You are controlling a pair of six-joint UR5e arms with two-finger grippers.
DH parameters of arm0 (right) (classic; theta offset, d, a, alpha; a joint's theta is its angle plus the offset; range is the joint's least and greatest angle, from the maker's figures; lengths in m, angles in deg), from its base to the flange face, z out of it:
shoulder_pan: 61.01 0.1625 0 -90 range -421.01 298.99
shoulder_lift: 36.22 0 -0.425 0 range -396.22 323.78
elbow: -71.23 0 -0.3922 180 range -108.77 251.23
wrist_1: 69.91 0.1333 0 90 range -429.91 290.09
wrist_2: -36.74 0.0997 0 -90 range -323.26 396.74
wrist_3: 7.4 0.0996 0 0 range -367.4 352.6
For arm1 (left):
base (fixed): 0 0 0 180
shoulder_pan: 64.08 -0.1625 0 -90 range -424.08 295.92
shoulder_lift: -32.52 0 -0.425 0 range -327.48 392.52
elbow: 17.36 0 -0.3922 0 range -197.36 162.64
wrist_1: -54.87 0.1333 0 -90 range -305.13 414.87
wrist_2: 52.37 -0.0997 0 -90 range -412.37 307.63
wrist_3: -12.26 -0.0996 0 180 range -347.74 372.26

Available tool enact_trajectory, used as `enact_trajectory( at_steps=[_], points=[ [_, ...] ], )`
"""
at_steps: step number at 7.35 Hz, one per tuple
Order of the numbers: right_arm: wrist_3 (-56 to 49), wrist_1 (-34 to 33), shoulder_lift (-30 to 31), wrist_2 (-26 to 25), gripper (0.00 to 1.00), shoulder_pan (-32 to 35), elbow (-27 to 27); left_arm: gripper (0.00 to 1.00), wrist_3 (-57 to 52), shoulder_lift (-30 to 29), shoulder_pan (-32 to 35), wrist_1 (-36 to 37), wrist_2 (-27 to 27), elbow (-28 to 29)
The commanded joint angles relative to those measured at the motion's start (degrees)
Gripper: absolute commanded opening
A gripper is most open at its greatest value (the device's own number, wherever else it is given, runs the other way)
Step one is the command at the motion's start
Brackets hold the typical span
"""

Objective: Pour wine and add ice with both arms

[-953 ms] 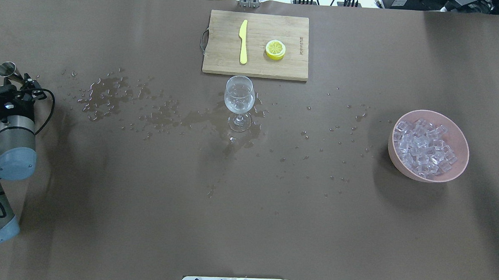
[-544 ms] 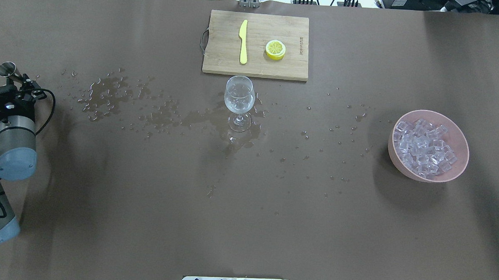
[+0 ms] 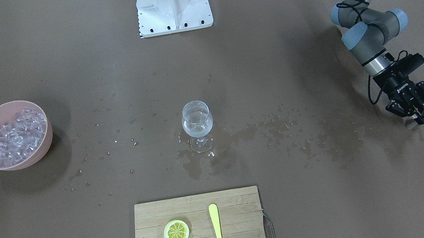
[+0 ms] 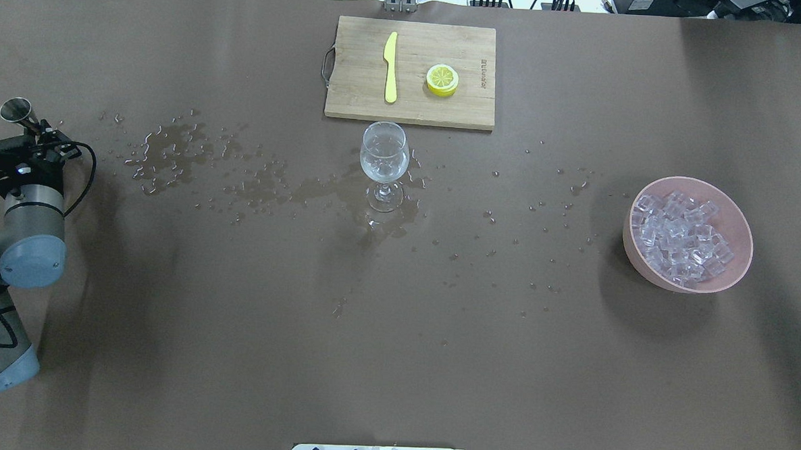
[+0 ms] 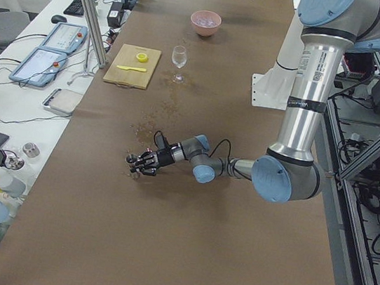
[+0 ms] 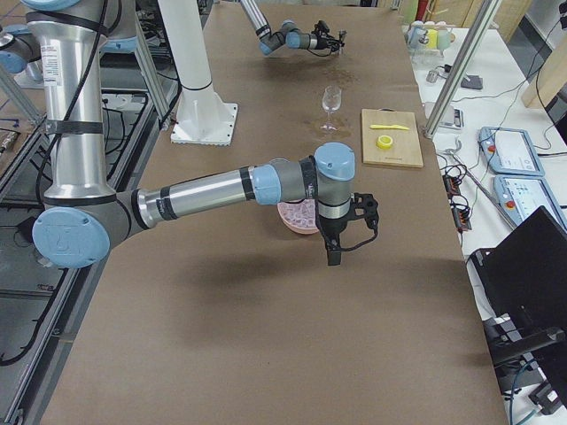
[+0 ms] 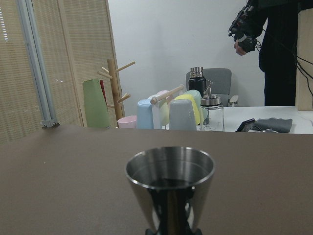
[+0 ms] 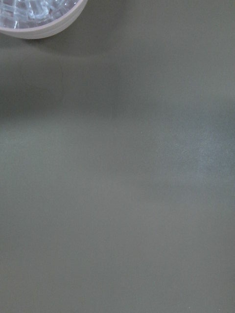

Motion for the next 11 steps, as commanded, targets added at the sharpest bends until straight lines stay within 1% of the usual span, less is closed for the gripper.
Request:
enact_trajectory(
  at_steps=[1, 2, 4, 5, 6, 8, 9, 10, 11],
  points=[
    [0.0, -0.1, -0.2, 0.0, 1.00, 0.0, 0.1, 0.32, -0.1, -0.1, 0.0, 0.0, 0.1, 0.0],
    [0.0, 0.0, -0.2, 0.0, 1.00, 0.0, 0.1, 0.28, -0.1, -0.1, 0.0, -0.1, 0.1, -0.1],
    [0.0, -0.1, -0.2, 0.0, 1.00, 0.0, 0.1, 0.00, -0.5, 0.1, 0.0, -3.0, 0.4, -0.2],
    [0.0, -0.1, -0.2, 0.1, 1.00, 0.0, 0.0, 0.00, -0.6, 0.7, 0.0, -3.8, 3.9, -0.6],
    [0.0, 0.0, -0.2, 0.1, 1.00, 0.0, 0.0, 0.00, -3.6, 0.7, 0.1, -6.4, 4.7, -1.3],
    [0.0, -0.1, -0.2, 0.1, 1.00, 0.0, 0.0, 0.00, -13.6, 0.0, 0.0, -18.2, 5.1, -2.8],
    [0.0, -0.1, -0.2, 0.1, 1.00, 0.0, 0.1, 0.00, -17.9, 0.0, 0.0, -23.2, 7.9, -3.7],
    [0.0, -0.1, -0.2, 0.1, 1.00, 0.0, 0.1, 0.00, -19.1, 0.0, 0.0, -27.1, 9.4, -4.2],
    [0.0, -0.1, -0.2, 0.1, 1.00, 0.0, 0.1, 0.00, -20.7, 0.0, 0.0, -27.3, 9.6, -5.2]
  ],
)
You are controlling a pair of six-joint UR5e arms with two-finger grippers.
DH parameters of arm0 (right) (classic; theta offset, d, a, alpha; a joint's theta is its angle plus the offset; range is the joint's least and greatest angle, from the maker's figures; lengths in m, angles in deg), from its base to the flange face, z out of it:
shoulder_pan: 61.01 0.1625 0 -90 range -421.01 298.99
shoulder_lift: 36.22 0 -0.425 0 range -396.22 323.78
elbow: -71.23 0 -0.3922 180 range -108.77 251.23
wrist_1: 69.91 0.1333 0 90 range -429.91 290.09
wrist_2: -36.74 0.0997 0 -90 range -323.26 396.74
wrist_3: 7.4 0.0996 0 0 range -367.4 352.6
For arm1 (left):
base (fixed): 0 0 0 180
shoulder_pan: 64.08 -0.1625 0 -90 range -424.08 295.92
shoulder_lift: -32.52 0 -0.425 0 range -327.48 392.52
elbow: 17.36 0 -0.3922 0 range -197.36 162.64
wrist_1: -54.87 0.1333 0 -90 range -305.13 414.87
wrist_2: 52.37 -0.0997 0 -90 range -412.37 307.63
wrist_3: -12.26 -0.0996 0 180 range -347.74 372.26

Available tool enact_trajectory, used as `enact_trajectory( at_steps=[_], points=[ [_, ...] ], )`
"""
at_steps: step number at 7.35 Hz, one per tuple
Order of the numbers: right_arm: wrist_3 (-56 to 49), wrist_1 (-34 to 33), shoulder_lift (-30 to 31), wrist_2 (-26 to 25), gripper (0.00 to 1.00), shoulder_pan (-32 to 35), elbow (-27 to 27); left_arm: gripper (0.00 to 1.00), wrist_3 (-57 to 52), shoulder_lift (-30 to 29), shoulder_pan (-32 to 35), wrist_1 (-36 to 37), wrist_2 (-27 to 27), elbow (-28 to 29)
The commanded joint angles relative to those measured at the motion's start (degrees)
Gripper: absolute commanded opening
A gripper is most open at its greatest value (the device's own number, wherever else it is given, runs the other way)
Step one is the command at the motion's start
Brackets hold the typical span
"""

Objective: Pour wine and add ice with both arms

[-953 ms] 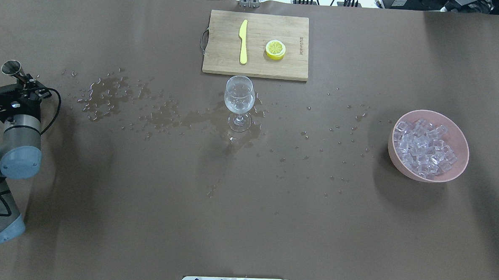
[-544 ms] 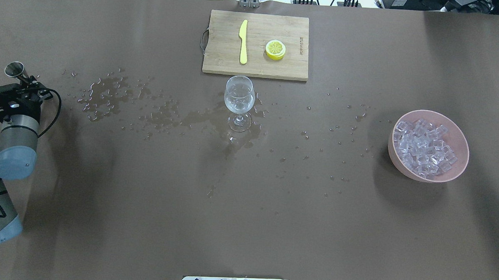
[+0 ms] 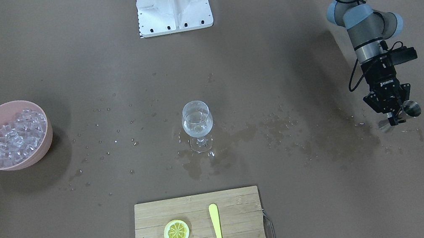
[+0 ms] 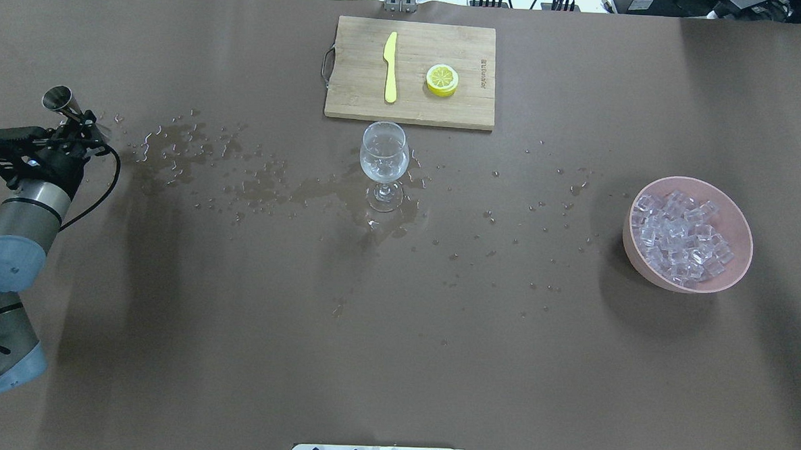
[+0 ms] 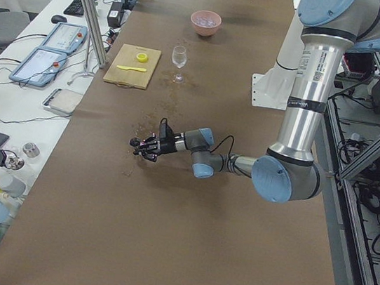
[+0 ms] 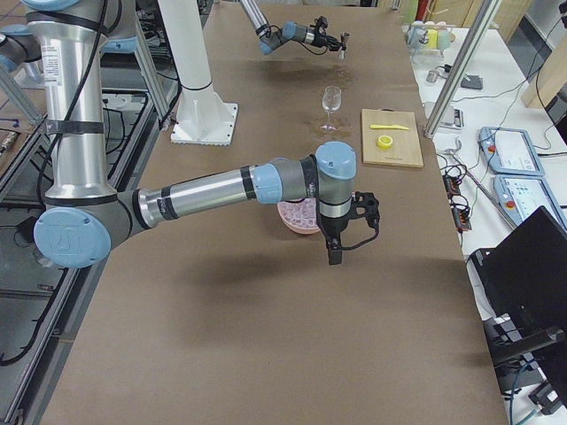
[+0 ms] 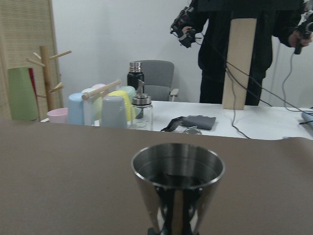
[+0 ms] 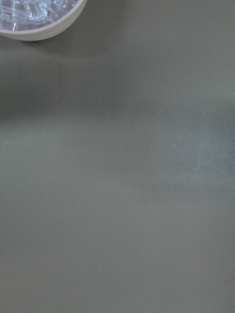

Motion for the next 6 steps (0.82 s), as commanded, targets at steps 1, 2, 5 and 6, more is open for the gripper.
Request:
enact_trajectory(
  at_steps=[1, 2, 5, 6],
  points=[
    [0.0, 0.0, 0.1, 0.0, 1.00, 0.0, 0.0, 0.00, -5.9, 0.1, 0.2, -2.6, 3.0, -4.2],
    [0.1, 0.0, 0.2, 0.0, 1.00, 0.0, 0.0, 0.00, -10.4, 0.9, 0.3, -5.2, 7.0, -7.4],
    [0.1, 0.0, 0.2, 0.0, 1.00, 0.0, 0.0, 0.00, -27.5, 0.9, 1.0, -21.0, 17.6, -8.4],
    [0.1, 0.0, 0.2, 0.0, 1.00, 0.0, 0.0, 0.00, -28.0, 0.8, 1.0, -23.8, 23.2, -8.5]
  ],
)
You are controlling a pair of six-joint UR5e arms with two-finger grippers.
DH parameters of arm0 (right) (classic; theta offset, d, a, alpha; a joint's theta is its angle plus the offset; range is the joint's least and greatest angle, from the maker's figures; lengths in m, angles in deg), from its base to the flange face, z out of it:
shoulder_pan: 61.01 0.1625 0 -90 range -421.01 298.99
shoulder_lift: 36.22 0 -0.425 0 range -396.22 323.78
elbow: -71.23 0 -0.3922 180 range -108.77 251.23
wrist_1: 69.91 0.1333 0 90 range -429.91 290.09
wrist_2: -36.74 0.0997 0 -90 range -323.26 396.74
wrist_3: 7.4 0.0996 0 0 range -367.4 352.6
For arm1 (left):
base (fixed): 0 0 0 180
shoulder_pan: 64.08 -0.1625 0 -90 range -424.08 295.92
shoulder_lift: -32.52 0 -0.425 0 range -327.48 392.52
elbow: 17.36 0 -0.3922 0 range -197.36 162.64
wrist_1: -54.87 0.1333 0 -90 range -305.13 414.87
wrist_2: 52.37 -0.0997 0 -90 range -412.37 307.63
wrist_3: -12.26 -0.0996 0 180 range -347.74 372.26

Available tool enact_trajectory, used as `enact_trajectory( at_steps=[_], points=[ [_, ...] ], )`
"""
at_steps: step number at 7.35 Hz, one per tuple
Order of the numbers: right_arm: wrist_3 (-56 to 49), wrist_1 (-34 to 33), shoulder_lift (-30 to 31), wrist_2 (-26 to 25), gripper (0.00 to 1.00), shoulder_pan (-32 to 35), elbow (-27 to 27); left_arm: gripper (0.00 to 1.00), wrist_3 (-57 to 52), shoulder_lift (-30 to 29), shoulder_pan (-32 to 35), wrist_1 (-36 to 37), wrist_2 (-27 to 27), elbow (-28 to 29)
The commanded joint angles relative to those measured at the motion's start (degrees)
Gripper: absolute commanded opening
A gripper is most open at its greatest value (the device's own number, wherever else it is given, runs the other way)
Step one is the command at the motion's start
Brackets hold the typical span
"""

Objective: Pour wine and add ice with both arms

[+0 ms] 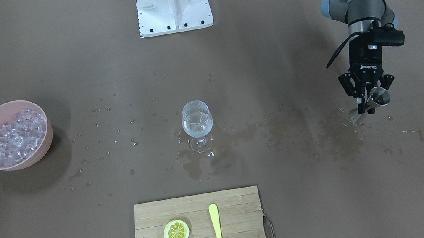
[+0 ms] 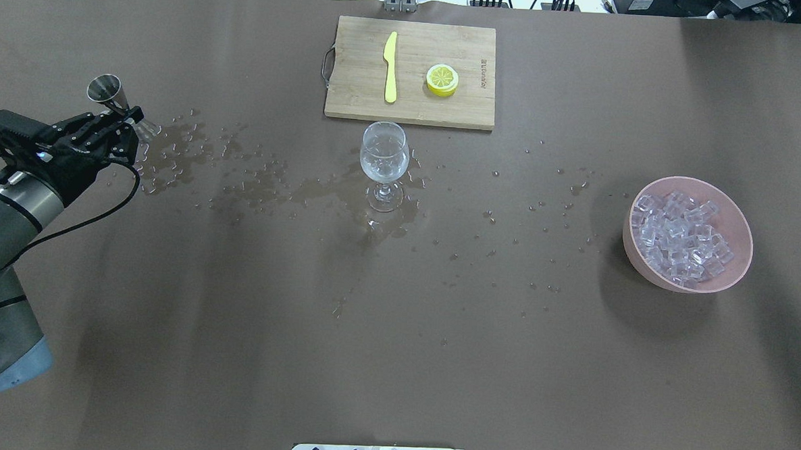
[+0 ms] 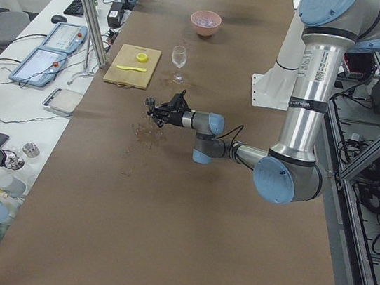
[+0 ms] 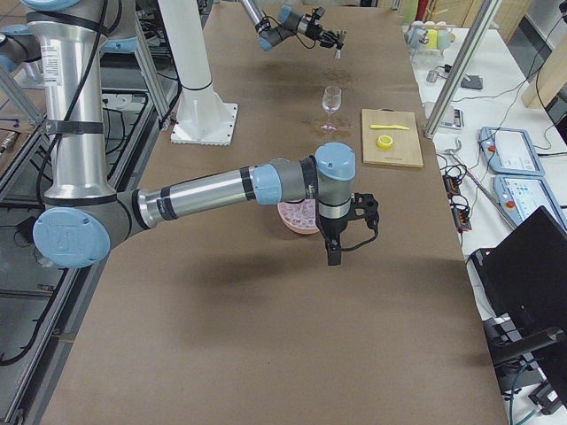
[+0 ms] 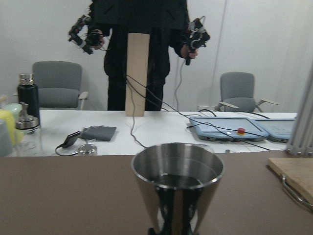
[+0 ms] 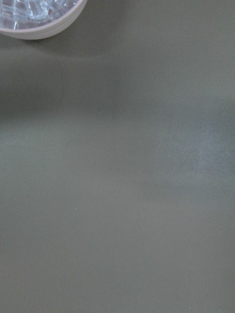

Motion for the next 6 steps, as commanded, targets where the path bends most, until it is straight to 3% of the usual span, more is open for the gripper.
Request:
enact_trajectory(
  at_steps=[1, 4, 5, 6],
  points=[
    [0.0, 0.0, 0.0, 0.0, 1.00, 0.0, 0.0, 0.00, -3.2, -0.4, 0.7, -5.4, 12.5, -1.1],
    [0.1, 0.0, -0.1, 0.0, 1.00, 0.0, 0.0, 0.00, -3.8, -0.2, 2.7, -4.8, 20.3, -4.1],
    [0.1, -0.1, -0.1, 0.0, 1.00, 0.0, -0.1, 0.00, -4.7, -0.3, 5.5, -1.5, 25.4, -5.1],
    [0.1, -0.1, -0.1, 0.0, 1.00, 0.0, 0.0, 0.00, -9.4, -1.0, 9.6, 1.5, 35.6, -5.5]
  ],
)
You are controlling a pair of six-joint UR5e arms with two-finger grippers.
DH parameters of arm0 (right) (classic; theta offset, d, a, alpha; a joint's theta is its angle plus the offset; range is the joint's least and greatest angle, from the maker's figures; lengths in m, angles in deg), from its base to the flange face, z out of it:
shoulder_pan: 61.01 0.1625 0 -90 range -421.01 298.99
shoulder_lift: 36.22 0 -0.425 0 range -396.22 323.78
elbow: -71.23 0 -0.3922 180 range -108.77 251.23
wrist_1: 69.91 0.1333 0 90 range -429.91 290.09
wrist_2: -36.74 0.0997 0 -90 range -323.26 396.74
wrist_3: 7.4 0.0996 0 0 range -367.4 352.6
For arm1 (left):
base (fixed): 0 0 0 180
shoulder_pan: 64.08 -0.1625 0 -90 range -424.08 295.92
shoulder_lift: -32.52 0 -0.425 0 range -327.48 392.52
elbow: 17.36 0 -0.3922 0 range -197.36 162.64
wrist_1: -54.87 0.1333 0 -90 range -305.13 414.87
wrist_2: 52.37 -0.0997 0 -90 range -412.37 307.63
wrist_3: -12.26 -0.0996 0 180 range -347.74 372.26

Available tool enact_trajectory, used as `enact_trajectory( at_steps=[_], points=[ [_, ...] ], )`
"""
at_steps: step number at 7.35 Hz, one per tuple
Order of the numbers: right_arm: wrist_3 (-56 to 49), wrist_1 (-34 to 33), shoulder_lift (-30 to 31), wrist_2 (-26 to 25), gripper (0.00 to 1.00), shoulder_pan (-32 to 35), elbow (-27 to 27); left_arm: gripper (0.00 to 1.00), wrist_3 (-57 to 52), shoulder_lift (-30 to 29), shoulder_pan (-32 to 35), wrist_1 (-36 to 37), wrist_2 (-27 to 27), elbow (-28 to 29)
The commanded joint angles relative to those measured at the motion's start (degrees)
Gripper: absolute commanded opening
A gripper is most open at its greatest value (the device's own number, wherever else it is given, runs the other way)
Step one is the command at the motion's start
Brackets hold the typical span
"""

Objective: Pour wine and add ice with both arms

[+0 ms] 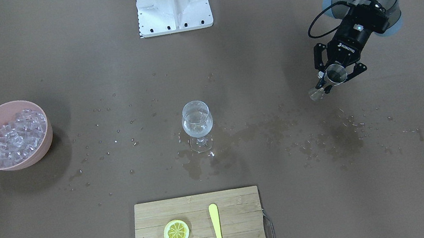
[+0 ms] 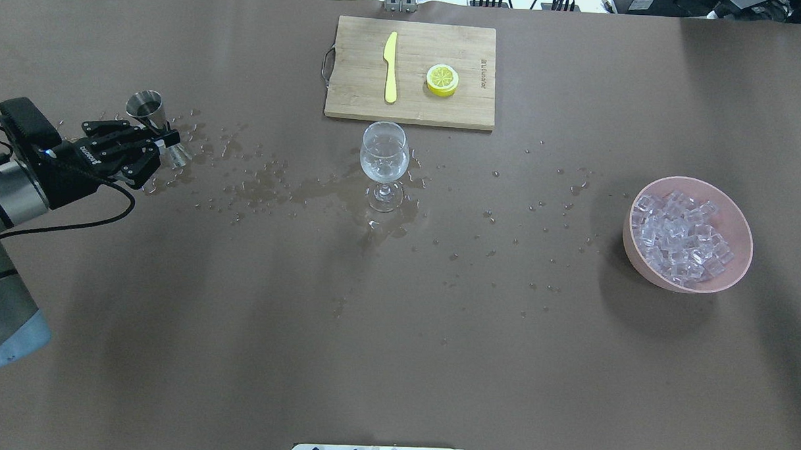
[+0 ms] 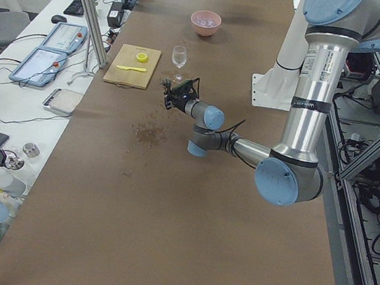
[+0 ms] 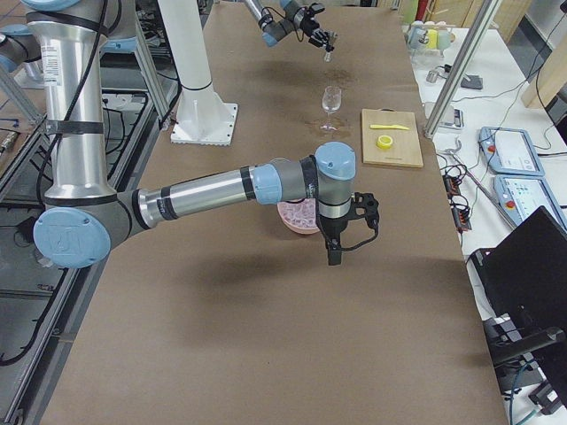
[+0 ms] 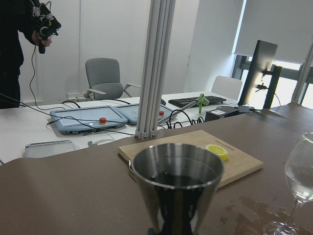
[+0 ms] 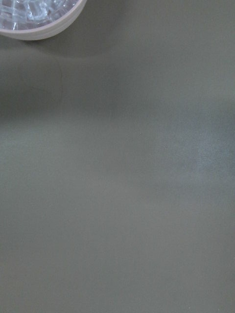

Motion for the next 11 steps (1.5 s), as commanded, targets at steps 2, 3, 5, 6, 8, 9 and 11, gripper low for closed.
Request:
enact_trajectory(
  at_steps=[2, 3, 5, 6, 8, 9, 11],
  points=[
    [0.0, 0.0, 0.1, 0.0, 1.00, 0.0, 0.0, 0.00, -13.4, -3.9, 9.4, 7.9, 23.9, -1.0],
    [0.0, 0.0, 0.3, 0.1, 1.00, 0.1, -0.1, 0.00, -14.2, -7.4, 9.4, 11.0, 26.1, -0.9],
    [0.0, 0.0, 0.6, 0.1, 1.00, 0.0, -0.1, 0.00, -14.4, -14.1, 9.0, 18.3, 28.5, -0.9],
    [0.2, 0.0, 0.6, 0.1, 1.00, 0.0, -0.1, 0.00, -14.4, -15.9, 7.6, 20.4, 28.4, -0.9],
    [0.6, 0.0, 0.6, 0.1, 1.00, 0.0, -0.1, 0.00, -14.5, -19.9, 4.7, 25.2, 27.7, -0.9],
    [0.7, 0.0, 0.7, 0.1, 1.00, 0.0, -0.1, 0.00, -14.5, -20.2, 3.3, 26.0, 27.6, -1.0],
    [1.1, 0.0, 0.7, 0.1, 1.00, 0.0, -0.1, 0.00, -14.6, -20.6, 2.5, 28.2, 27.6, -1.1]
  ],
)
